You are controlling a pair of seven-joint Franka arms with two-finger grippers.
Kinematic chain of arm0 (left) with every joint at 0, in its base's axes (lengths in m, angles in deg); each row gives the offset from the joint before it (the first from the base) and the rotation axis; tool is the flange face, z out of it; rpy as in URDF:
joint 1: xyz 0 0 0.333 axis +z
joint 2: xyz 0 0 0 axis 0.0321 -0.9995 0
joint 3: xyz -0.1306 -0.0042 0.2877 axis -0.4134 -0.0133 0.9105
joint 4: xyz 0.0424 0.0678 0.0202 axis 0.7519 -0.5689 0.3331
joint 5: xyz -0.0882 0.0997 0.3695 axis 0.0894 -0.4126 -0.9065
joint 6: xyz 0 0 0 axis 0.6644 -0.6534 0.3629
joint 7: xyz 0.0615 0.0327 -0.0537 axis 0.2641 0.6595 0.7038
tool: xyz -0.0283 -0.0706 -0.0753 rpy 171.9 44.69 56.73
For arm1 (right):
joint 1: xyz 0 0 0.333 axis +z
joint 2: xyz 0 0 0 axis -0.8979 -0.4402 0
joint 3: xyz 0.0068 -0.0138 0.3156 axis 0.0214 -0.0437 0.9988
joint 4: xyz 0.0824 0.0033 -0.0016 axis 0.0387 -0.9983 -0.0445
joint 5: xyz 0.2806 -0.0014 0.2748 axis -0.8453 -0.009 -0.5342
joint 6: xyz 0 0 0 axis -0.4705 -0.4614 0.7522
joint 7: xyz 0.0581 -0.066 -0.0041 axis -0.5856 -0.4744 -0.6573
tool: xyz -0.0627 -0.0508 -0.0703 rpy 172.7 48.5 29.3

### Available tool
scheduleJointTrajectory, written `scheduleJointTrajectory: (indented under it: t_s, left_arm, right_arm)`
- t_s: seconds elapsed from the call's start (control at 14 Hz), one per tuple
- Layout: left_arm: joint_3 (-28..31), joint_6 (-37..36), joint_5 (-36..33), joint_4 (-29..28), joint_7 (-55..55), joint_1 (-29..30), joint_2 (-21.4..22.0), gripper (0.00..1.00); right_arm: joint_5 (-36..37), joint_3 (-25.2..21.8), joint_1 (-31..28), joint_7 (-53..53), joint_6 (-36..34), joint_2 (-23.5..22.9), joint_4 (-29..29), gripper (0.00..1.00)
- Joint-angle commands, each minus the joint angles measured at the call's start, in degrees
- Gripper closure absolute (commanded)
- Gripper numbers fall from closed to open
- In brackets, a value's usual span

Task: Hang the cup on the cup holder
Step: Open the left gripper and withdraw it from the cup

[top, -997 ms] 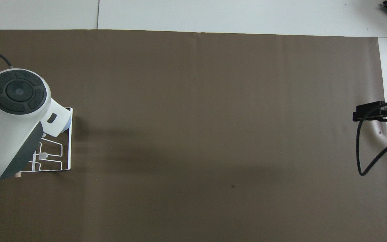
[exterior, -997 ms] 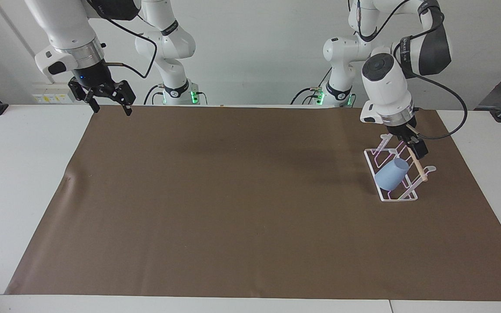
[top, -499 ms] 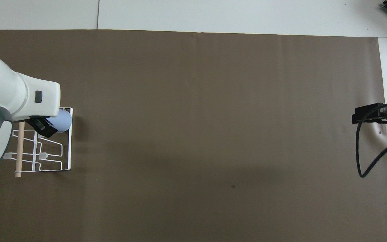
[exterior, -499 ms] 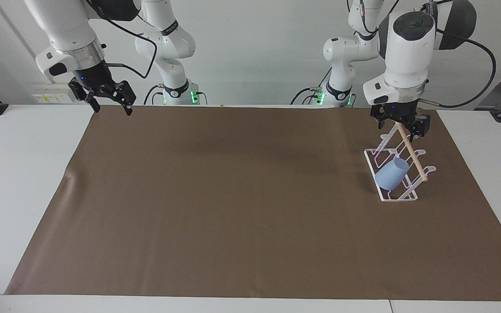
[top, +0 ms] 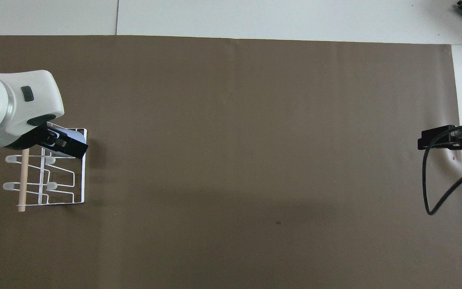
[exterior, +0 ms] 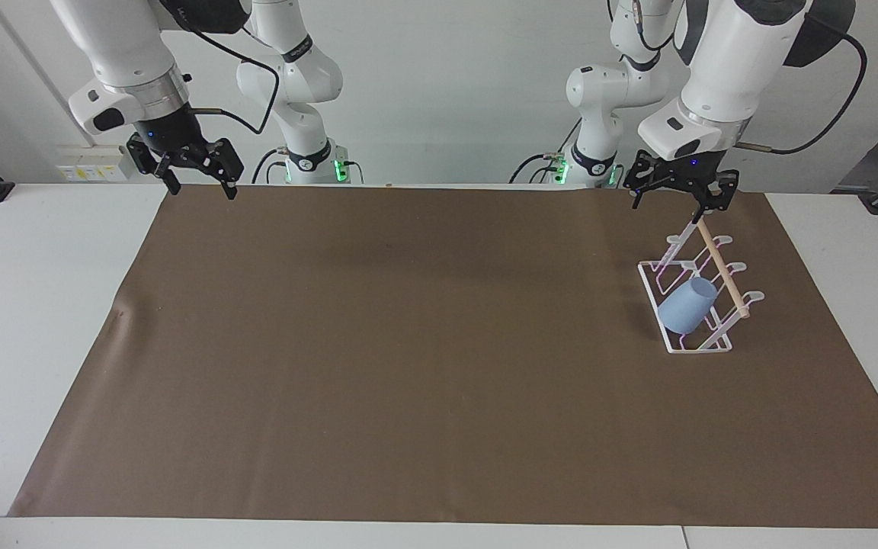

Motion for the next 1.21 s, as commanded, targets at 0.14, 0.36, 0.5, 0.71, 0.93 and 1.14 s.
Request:
scheduleJointTrajectory:
  t_s: [0.14, 0.36, 0.5, 0.71, 0.93, 1.14]
  left_arm:
    - [0.5, -1.6, 0.8, 0.1, 3.2, 1.3, 0.0, 0.0]
    - [0.5, -0.6, 0.8, -1.0, 3.3, 1.4, 0.3, 0.0]
    - [2.0, -0.7, 0.8, -1.0, 3.4, 0.1, 0.3, 0.0]
    - [11.3, -0.7, 1.2, -0.9, 3.4, -7.0, 0.1, 0.0]
    - [20.7, -0.3, 2.6, -0.1, 3.2, -13.2, -0.3, 0.0]
    - [21.1, -1.2, 3.0, 1.3, 3.3, -12.3, -0.8, 0.0]
  right_arm:
    - [-0.4, 0.3, -0.3, 0.4, 2.8, 1.6, -1.8, 0.0]
    - [-0.5, 0.3, -0.2, 0.4, 2.6, 1.7, -2.4, 0.0]
    - [-0.5, 0.3, 0.0, 0.4, 2.5, 1.8, -2.4, 0.0]
    - [-0.9, 0.3, 0.0, 0.5, 2.3, 2.2, -3.2, 0.0]
    - [-1.4, 0.2, -0.8, 0.4, 3.4, 1.9, -3.0, 0.0]
    - [-2.3, 0.1, -0.3, 0.5, 3.0, 1.8, -2.7, 0.0]
